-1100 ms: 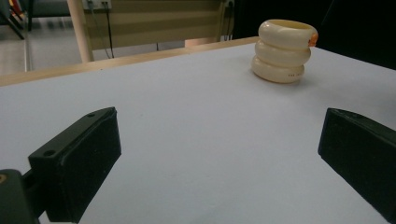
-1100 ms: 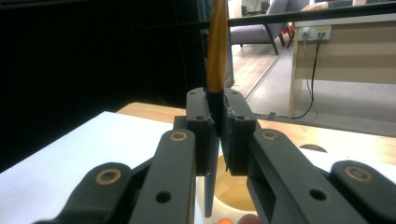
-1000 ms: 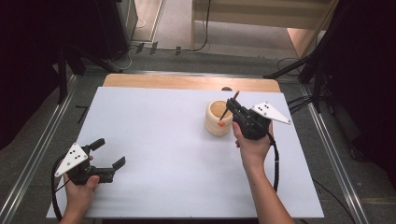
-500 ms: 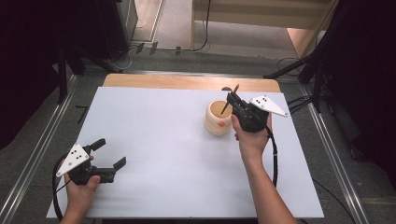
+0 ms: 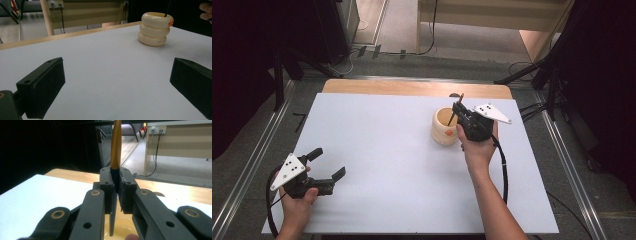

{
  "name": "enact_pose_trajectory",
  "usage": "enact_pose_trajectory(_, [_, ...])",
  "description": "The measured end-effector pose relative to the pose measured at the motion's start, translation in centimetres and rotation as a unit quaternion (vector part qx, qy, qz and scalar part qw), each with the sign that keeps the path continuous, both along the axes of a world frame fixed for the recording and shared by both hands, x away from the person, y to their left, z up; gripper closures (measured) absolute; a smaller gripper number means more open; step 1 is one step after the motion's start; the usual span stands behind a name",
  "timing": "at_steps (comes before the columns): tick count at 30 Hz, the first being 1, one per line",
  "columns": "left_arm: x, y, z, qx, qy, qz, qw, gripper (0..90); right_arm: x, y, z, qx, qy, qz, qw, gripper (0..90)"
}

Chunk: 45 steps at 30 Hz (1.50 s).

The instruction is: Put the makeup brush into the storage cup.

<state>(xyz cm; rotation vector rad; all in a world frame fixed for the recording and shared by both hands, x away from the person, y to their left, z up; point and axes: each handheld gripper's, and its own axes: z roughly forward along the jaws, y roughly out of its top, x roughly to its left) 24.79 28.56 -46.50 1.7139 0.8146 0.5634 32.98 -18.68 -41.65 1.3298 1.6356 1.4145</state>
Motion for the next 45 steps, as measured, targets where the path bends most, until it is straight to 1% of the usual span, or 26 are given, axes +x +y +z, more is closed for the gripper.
enact_pose_trajectory(3, [0.0,0.0,0.0,0.000,0.000,-0.001,1.0000,0.3,0.2,0.0,-0.4,0.000,0.000,-0.001,1.0000,83.9])
enact_pose_trajectory(9, [0.1,0.0,-0.1,0.001,0.003,-0.001,1.0000,0.3,0.5,-0.2,-1.6,-0.001,0.019,-0.009,0.9998,83.9])
enact_pose_trajectory(13, [0.1,0.0,-0.1,0.000,0.004,-0.002,1.0000,0.3,0.6,-0.2,-2.2,-0.008,0.031,-0.011,0.9994,83.9])
enact_pose_trajectory(21, [0.2,0.0,-0.2,-0.003,0.006,-0.003,1.0000,0.3,0.8,-0.3,-3.4,-0.016,0.046,-0.013,0.9987,83.8])
enact_pose_trajectory(27, [0.2,-0.1,-0.2,-0.005,0.008,-0.002,1.0000,0.3,0.8,-0.4,-3.9,-0.016,0.056,-0.013,0.9982,83.2])
enact_pose_trajectory(31, [0.2,-0.1,-0.2,-0.005,0.009,-0.003,0.9999,0.3,0.7,-0.4,-3.8,-0.015,0.053,-0.006,0.9985,77.7])
enact_pose_trajectory(33, [0.2,-0.1,-0.2,-0.004,0.008,-0.003,1.0000,0.3,0.7,-0.5,-3.7,-0.016,0.051,-0.008,0.9985,74.6])
enact_pose_trajectory(36, [0.2,-0.2,-0.2,-0.004,0.007,-0.004,1.0000,0.3,0.4,-0.7,-3.5,-0.010,0.052,-0.010,0.9986,71.3])
enact_pose_trajectory(37, [0.2,-0.1,-0.2,-0.004,0.006,-0.004,1.0000,0.3,0.3,-0.8,-3.5,-0.010,0.049,-0.007,0.9987,69.0])
enact_pose_trajectory(41, [0.1,-0.1,-0.2,-0.005,0.005,-0.002,1.0000,0.3,-0.3,-1.1,-3.2,-0.005,0.041,-0.002,0.9991,59.7])
enact_pose_trajectory(45, [0.1,-0.1,-0.2,-0.005,0.004,-0.002,1.0000,0.3,-1.0,-1.6,-3.1,-0.010,0.033,0.000,0.9994,53.8])
